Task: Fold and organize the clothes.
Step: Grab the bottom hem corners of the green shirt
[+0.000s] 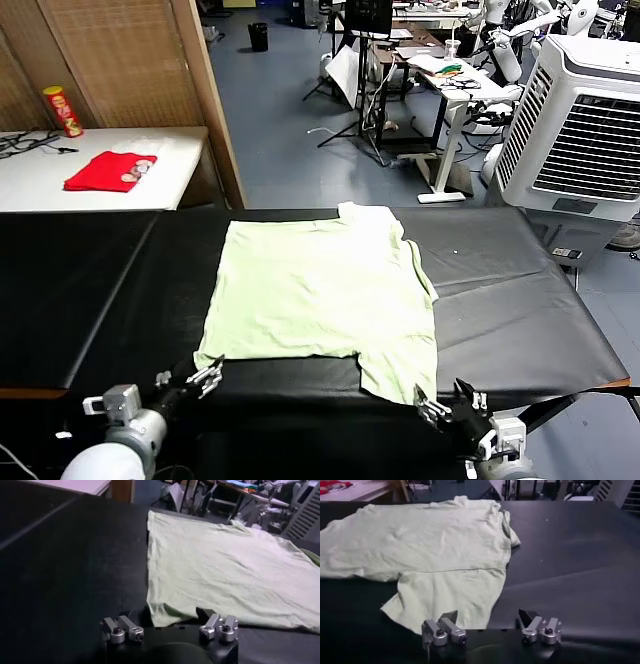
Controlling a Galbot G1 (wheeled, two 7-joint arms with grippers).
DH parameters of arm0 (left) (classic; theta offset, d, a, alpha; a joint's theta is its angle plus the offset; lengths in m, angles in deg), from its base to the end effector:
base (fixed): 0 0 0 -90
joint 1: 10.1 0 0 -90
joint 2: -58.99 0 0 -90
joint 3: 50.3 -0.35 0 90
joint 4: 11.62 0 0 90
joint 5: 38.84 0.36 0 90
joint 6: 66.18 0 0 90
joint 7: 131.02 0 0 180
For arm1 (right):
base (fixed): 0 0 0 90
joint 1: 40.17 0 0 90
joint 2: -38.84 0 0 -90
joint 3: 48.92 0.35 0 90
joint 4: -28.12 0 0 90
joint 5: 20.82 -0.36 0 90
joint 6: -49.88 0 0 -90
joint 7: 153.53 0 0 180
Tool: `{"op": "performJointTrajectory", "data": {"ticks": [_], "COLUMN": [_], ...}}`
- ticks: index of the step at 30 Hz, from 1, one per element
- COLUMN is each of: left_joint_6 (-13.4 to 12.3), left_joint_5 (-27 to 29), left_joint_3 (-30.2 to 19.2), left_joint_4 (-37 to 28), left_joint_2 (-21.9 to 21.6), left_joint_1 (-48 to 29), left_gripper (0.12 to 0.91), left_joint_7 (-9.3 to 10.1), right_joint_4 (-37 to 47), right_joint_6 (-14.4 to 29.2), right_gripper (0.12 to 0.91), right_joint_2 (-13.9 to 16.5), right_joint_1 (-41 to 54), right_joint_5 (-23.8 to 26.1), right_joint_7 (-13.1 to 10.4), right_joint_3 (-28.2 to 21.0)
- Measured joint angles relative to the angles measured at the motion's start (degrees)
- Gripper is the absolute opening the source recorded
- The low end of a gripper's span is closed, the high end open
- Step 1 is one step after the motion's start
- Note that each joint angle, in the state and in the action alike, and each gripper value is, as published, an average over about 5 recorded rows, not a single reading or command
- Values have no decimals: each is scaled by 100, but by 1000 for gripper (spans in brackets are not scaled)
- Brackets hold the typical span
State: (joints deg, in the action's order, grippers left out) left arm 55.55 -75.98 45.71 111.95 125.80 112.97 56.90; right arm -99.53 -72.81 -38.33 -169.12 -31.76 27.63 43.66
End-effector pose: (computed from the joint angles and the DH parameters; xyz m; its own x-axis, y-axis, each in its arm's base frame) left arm 0.1810 0.0883 -0.2687 -0.8362 0.1129 0.5366 0.0188 0.9839 -0.1777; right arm 0.1435 -0.0414 -0.2754 -0.8204 -0.0974 0.5634 -0.1179 0.9930 0.0001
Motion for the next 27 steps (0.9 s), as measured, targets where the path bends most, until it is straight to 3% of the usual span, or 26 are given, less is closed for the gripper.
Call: {"op": "performJointTrajectory", "data": {"ticks": [2, 6, 10, 13, 17, 19, 27], "left_joint_6": [-12, -82, -156, -216, -313, -342, -541], "left_joint_5": [1, 10, 51, 105, 134, 164, 239], "left_joint_3": [-2, -6, -5, 0, 51, 92, 326], "left_joint_4": [-9, -64, -118, -127, -41, 38, 423], "left_joint_2": [4, 16, 24, 30, 9, 8, -16], "left_joint_1": [-2, -13, -8, 40, 166, 261, 877], "left_gripper": [798, 767, 578, 410, 196, 137, 127], "left_joint_7": [4, 19, 25, 25, 12, 18, 38], "right_joint_4": [1, 5, -23, -93, -269, -394, -823], "right_joint_6": [10, 31, 33, 28, 24, 28, 47], "right_gripper": [667, 467, 243, 144, 121, 121, 121], "right_joint_2": [-5, -22, -33, -46, -59, -55, -50], "right_joint_1": [-5, -17, -52, -118, -257, -357, -675], "right_joint_5": [22, 80, 103, 101, 81, 60, -62], "right_joint_7": [1, -3, -34, -62, -100, -116, -212], "right_joint_3": [-6, -16, 8, 53, 129, 171, 291]}}
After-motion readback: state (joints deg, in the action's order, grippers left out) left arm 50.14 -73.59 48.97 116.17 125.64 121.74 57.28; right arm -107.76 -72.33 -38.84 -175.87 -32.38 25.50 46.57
